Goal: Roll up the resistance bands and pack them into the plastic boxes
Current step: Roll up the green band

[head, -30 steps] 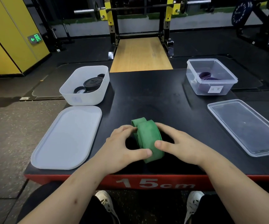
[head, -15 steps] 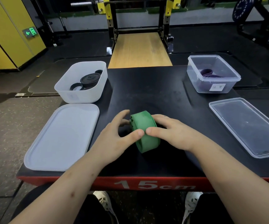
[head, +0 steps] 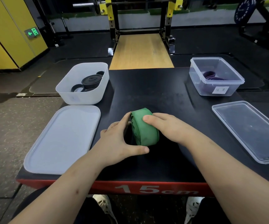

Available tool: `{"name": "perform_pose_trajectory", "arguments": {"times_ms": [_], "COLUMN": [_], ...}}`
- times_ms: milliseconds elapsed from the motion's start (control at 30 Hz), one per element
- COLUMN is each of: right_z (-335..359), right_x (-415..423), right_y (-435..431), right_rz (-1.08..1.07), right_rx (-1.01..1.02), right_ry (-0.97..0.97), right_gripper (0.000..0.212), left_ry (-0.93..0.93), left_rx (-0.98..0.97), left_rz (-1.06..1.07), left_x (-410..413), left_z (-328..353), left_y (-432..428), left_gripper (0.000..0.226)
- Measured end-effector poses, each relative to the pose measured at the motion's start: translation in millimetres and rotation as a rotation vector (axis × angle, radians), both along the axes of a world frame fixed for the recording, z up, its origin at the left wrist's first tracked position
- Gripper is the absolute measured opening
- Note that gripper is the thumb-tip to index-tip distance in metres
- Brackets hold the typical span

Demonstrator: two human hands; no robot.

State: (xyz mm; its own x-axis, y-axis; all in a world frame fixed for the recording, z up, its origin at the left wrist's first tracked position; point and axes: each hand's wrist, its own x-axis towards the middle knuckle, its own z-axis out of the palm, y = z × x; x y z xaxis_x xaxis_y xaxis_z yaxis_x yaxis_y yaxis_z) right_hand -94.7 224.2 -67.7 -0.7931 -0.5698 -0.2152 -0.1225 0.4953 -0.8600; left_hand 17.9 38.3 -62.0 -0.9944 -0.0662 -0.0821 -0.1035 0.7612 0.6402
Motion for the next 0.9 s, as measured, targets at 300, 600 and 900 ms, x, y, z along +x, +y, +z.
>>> {"name": "perform_pose_trajectory", "arguments": {"times_ms": [300, 600, 900], "right_z": [-8, -6, -2], "right_x": [8, 19, 23], "right_y": [13, 66, 97], "right_rz": [0.039, 0.312, 0.269], "right_rx": [-0.431, -0.176, 0.228], "right_ry": [-0.191, -0.027, 0.154], "right_gripper": [0.056, 0.069, 0.148], "left_ry": [0.085, -0.009, -0.093], "left_rx": [0.275, 0.146, -0.11], "left_rz": [-0.019, -0.337, -0.575], "left_x": [1, -6, -36], "left_z": [-6, 19, 19], "left_y": [-4, 4, 36], "left_gripper": [0.121, 0.127, 0.13]}}
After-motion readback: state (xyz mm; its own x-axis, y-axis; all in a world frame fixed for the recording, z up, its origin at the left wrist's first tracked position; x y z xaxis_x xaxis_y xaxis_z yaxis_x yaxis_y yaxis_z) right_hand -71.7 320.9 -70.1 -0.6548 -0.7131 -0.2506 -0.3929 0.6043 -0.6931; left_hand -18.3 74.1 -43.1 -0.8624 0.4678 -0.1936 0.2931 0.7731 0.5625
